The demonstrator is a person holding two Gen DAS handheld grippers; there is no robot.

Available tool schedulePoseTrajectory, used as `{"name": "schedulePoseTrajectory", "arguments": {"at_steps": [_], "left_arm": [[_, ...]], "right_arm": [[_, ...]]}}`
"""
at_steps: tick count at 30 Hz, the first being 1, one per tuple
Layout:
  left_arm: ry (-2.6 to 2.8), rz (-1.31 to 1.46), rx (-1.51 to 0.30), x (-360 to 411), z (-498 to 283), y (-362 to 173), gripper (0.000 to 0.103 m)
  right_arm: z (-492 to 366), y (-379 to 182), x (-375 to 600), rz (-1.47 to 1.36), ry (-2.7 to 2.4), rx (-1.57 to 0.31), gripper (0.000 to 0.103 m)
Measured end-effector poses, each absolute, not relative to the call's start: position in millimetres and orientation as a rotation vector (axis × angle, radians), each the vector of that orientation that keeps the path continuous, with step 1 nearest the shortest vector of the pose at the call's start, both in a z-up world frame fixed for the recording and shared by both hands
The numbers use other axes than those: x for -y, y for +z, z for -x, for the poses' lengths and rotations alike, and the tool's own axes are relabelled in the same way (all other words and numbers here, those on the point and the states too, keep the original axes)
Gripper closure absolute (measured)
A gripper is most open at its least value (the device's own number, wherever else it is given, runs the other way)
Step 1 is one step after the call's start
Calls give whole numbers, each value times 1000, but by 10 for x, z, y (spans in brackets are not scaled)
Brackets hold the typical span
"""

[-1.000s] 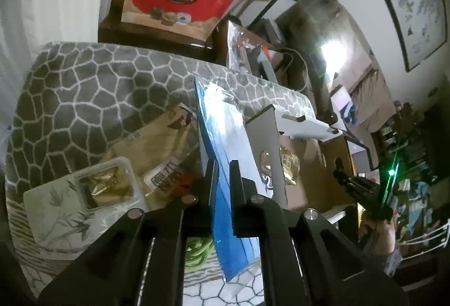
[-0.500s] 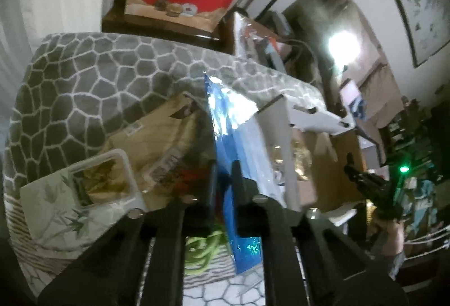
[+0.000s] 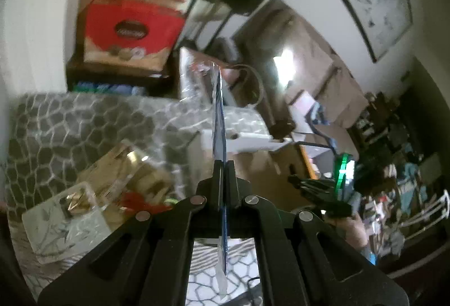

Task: Organize objects
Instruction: 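Carry the blue box over the tray wall, lower it inside, open left gripper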

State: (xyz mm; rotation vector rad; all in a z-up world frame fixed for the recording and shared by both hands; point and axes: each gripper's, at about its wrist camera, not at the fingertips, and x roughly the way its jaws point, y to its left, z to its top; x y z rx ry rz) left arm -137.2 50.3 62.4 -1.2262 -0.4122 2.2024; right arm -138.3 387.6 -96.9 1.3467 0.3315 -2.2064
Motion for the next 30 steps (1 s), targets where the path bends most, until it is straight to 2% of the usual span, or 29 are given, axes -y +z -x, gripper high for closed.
{"name": "schedulePoseTrajectory", "arguments": {"at_steps": [6,16,30], "left_arm": [[2090,1201,266,-1020,1343,788,102],[1901,1325,65,-1912,1519,387,102],[1752,1376,-208,-2592,1616,84,102]], "right_arm": [[1349,-931,-3883,-1339,-2204,-324,93],[1329,-915,-3911,-1345,-2199,-317,93],[1325,-924,-3952,-1352,-2188,-325,93]]}}
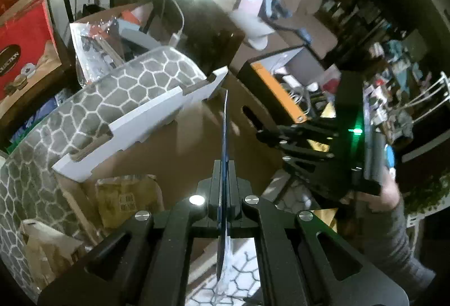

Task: Organize objects
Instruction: 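Carry the blue box over the tray wall, lower it inside, open left gripper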

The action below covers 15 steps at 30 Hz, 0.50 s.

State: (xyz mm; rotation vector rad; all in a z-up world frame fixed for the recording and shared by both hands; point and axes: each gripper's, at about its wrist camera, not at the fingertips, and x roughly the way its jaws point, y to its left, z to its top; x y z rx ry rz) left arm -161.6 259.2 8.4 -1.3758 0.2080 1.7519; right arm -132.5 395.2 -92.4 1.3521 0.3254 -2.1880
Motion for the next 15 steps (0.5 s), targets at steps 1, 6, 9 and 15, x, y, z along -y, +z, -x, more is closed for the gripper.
{"name": "schedulePoseTrajectory", "arguments": {"at_steps": [1,6,9,15], "left_arm": [[1747,1384,-214,-2635,1635,42,102],[1769,1408,-325,-2829,1668,-169,102],[1808,1416,-422,-2932,1722,-296,101],[1859,1431,-404,-2920,1881,-390,73]], "right_arm": [[1318,-924,-3946,-1353,-2188,-323,93],[1294,-918,-3944,-1352,-2186,-328,93],[1295,-910,-3942,-1351,-2188,-327,93],[1286,-918,-3917,-1357,-2182,-333,93]]}}
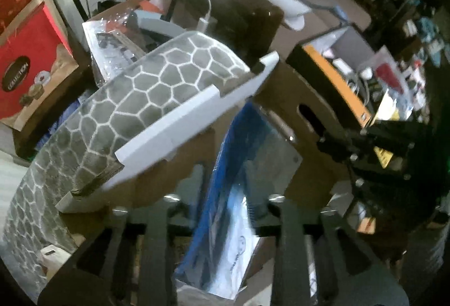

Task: Organize objects
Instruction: 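Carry the blue box over the tray wall, lower it inside, open left gripper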

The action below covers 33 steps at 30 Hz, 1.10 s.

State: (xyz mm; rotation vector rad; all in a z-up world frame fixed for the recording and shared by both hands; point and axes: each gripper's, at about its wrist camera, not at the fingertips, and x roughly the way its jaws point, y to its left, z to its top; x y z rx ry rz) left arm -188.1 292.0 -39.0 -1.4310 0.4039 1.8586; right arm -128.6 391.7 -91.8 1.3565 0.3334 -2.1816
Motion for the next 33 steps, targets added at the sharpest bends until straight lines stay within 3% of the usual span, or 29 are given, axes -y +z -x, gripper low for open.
{"name": "schedulePoseTrajectory", "arguments": {"at_steps": [5,6,7,8,13,19,20,21,22,24,26,28,32,33], "left_arm": [[1893,1406,-463,-2949,1849,-425,73],[1908,1397,-495,-2952,1827,-446,78],[1885,1399,-508,-2963,1799,-458,99],[1829,1403,-519,-2972,1756,-482,102],[1719,1332,-677,-3003,1485,-551,102],[1731,1309,-618,-2989,1505,-493,101],[1742,1296,-619,-3010,1504,-481,99],[1761,1293,-624,-3024,1516,-471,88],[1792,1301,-634,-3023,1549,-463,67],[1892,1287,-670,-2972,1601,-407,43],[1946,1239,-669,-2883,1620,-286,40],[1980,1224,-640,-2767,1668,-161,29],[2013,1209,-625,-2540,1752,-17,30],[2001,1229,-633,-2497,1770,-28,36]], "right_arm": [[1294,-936,-3908,-1362,-2182,-330,93],[1295,-934,-3907,-1362,-2181,-327,93],[1290,-932,-3908,-1360,-2181,-324,93],[1284,-930,-3906,-1355,-2174,-327,93],[1262,-933,-3883,-1352,-2167,-343,93],[1265,-948,-3885,-1360,-2169,-335,93],[1266,-948,-3883,-1360,-2168,-337,93],[1264,-947,-3883,-1360,-2169,-339,93],[1266,-943,-3887,-1359,-2169,-340,93],[1266,-938,-3893,-1359,-2170,-336,93],[1267,-924,-3896,-1353,-2171,-332,93],[1270,-915,-3891,-1348,-2171,-333,93],[1269,-909,-3875,-1343,-2171,-338,92],[1268,-906,-3875,-1345,-2169,-333,92]]}}
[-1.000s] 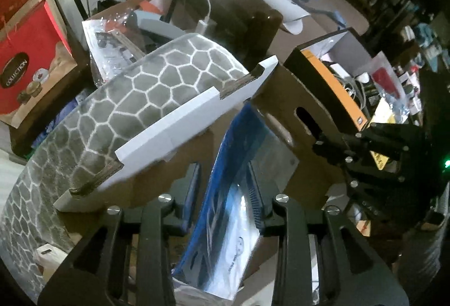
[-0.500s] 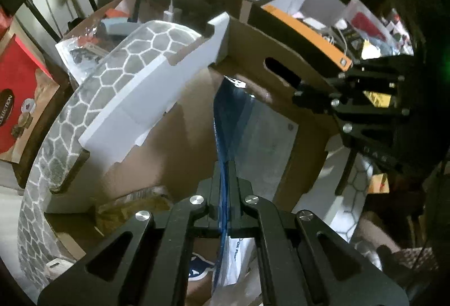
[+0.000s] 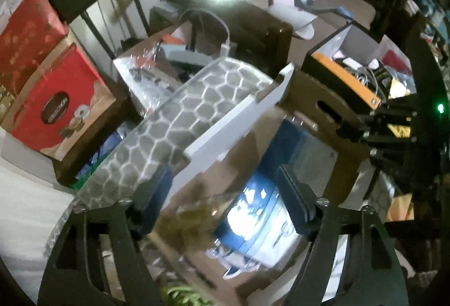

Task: Organize objects
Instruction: 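Carry the blue box over the tray wall, lower it inside, open left gripper, then move the left gripper to the red cable bundle on the table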

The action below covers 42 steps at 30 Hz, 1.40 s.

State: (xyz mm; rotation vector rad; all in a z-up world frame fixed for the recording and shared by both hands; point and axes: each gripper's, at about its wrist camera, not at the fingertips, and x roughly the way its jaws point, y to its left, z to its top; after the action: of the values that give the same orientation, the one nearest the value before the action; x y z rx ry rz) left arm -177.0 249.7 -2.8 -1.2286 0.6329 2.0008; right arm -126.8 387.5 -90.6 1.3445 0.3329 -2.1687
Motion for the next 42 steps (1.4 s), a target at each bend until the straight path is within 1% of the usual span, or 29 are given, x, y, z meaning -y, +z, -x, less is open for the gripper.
{"name": "schedulePoseTrajectory", "arguments": {"at_steps": [1,2,8,10,13,17,19,21,24,28,36,38,42], "left_arm": [[1992,1241,-656,-2455,1780,-52,45],[1989,1242,-687,-2432,1771,-77,48],[1894,1150,-916,-2399,1560,-229,46],[1876,1137,-958,-2405,1532,-267,41],[1880,1151,-971,-2384,1546,-297,41],[1946,1180,-854,-2292,1615,-225,39],[2010,1209,-743,-2170,1673,-141,30],[2078,1240,-616,-1983,1729,-47,27],[2146,1281,-477,-1687,1774,50,22],[2203,1345,-318,-1200,1765,131,22],[2286,1390,-231,-516,1584,116,22],[2277,1389,-235,-456,1516,93,22],[2243,1362,-309,-483,1372,2,22]], "right_arm": [[1267,-906,-3872,-1345,-2168,-332,92],[1266,-905,-3867,-1346,-2166,-329,92],[1262,-901,-3889,-1348,-2159,-325,92],[1260,-903,-3899,-1348,-2160,-326,92],[1256,-899,-3915,-1345,-2161,-327,92],[1256,-898,-3917,-1346,-2159,-325,92],[1257,-900,-3916,-1346,-2158,-327,92],[1262,-909,-3918,-1352,-2157,-333,92],[1260,-919,-3914,-1355,-2152,-336,92],[1240,-933,-3909,-1346,-2157,-347,91],[1240,-935,-3908,-1346,-2155,-350,91],[1241,-933,-3912,-1346,-2156,-349,90],[1231,-937,-3904,-1346,-2156,-351,90]]}}
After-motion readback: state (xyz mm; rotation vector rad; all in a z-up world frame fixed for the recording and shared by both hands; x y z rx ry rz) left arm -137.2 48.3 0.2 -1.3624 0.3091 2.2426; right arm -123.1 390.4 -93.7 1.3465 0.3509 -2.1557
